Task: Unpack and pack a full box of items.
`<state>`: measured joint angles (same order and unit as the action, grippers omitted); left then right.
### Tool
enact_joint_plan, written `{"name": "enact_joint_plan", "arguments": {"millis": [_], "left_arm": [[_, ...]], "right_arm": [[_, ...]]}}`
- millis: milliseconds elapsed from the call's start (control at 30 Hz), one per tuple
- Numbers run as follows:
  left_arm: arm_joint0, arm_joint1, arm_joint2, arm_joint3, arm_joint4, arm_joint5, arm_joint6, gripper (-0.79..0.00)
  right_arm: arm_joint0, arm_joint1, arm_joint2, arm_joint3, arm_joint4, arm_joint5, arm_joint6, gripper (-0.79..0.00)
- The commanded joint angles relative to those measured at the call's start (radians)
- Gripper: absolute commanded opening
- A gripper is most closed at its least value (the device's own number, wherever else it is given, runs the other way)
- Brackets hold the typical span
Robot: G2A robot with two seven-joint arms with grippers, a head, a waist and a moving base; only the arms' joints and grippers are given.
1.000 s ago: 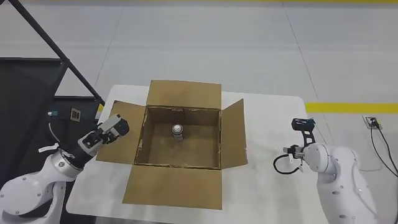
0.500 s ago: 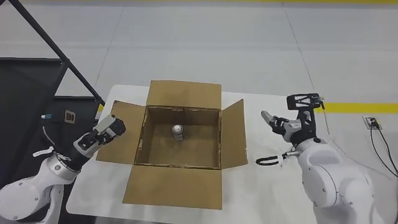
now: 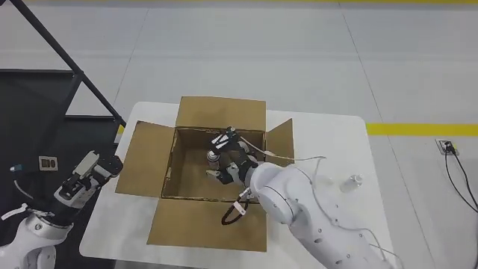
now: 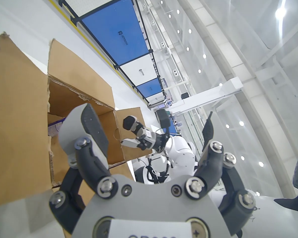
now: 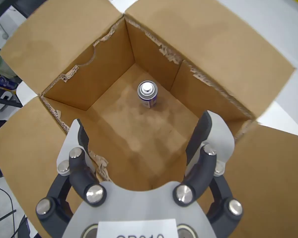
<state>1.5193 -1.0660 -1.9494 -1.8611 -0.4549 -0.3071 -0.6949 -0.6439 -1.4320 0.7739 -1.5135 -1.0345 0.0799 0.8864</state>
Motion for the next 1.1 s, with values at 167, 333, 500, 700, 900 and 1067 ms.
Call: {"name": "enact_joint_plan", "arguments": {"millis": [167, 333, 500, 700, 900, 1067], "left_arm": [[0.019, -0.001, -0.003, -0.007, -0.016, -0.009, -0.005, 0.000], [0.019, -0.001, -0.003, -0.007, -0.016, -0.009, -0.005, 0.000], [0.019, -0.001, -0.003, -0.007, -0.016, -0.009, -0.005, 0.000], [0.019, -0.001, -0.003, -0.007, -0.016, -0.009, -0.005, 0.000], [0.019, -0.001, -0.003, -0.007, -0.016, -0.009, -0.005, 0.000], [0.019, -0.001, -0.003, -0.007, -0.016, -0.009, -0.005, 0.000]], "right_arm": [[0.180, -0.109, -0.144, 0.419, 0.116, 0.069, -0.114, 0.000], [0.241, -0.179, -0.200, 0.589, 0.190, 0.056, -0.181, 0.000], [0.278, -0.237, -0.234, 0.715, 0.227, 0.039, -0.254, 0.000], [0.309, -0.297, -0.261, 0.836, 0.240, 0.020, -0.326, -0.219], [0.339, -0.343, -0.270, 0.931, 0.254, -0.006, -0.339, -0.622], [0.355, -0.366, -0.268, 0.971, 0.250, -0.015, -0.343, -0.785]]}}
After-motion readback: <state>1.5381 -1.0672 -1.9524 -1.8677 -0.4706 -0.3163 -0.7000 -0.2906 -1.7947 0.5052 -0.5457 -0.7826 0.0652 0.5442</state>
